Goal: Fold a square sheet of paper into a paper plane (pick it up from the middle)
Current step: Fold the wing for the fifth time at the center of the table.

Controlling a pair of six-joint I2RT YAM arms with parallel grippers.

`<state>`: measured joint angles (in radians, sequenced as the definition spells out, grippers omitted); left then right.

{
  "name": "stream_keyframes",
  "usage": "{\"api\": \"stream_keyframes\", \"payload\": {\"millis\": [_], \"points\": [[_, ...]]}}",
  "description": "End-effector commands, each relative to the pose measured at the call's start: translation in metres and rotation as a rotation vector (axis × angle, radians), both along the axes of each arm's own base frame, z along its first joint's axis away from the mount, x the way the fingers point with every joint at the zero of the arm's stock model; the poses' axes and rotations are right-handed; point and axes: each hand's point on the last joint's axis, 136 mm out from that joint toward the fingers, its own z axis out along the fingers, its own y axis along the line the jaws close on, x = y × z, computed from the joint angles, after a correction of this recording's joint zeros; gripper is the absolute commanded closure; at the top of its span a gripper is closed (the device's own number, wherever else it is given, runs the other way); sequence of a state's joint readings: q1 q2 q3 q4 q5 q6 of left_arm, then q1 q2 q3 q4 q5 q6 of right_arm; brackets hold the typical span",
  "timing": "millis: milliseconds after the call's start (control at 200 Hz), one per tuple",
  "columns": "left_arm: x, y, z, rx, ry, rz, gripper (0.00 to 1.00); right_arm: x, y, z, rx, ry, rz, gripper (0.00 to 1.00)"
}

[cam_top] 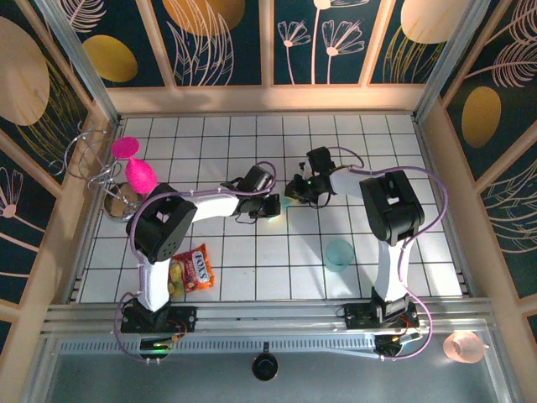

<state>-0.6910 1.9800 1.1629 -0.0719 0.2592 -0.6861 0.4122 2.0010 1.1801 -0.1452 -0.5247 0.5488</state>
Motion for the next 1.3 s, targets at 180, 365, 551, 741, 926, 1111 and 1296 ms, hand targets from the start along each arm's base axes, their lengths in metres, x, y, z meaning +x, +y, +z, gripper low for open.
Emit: {"api": "stream_keyframes", "payload": {"millis": [180, 365, 551, 741, 926, 1111, 1296], "points": [[0.001, 0.01, -0.016, 0.059, 0.032, 0.04, 1.0, -0.001, 0.005, 0.028, 0.056, -0.067, 0.039, 0.82], [-0.003, 0.012, -0.017, 0.061, 0.045, 0.041, 1.0, -0.002, 0.016, 0.046, 0.117, -0.111, 0.072, 0.82], [-0.005, 0.012, -0.015, 0.055, 0.047, 0.035, 1.0, -0.004, 0.009, 0.016, 0.057, -0.06, 0.056, 0.82], [-0.006, 0.012, -0.01, 0.046, 0.043, 0.035, 1.0, 0.001, -0.006, -0.007, -0.025, -0.04, 0.025, 0.82], [0.018, -0.013, 0.04, -0.088, -0.058, 0.04, 1.0, -0.005, -0.012, -0.024, -0.065, -0.002, 0.021, 0.86], [0.03, -0.014, 0.031, -0.06, -0.068, 0.073, 1.0, -0.005, -0.012, -0.023, -0.056, -0.005, 0.016, 0.87], [0.029, -0.009, 0.012, -0.011, -0.033, 0.084, 1.0, -0.004, -0.009, -0.02, -0.034, -0.007, 0.022, 0.87]]}}
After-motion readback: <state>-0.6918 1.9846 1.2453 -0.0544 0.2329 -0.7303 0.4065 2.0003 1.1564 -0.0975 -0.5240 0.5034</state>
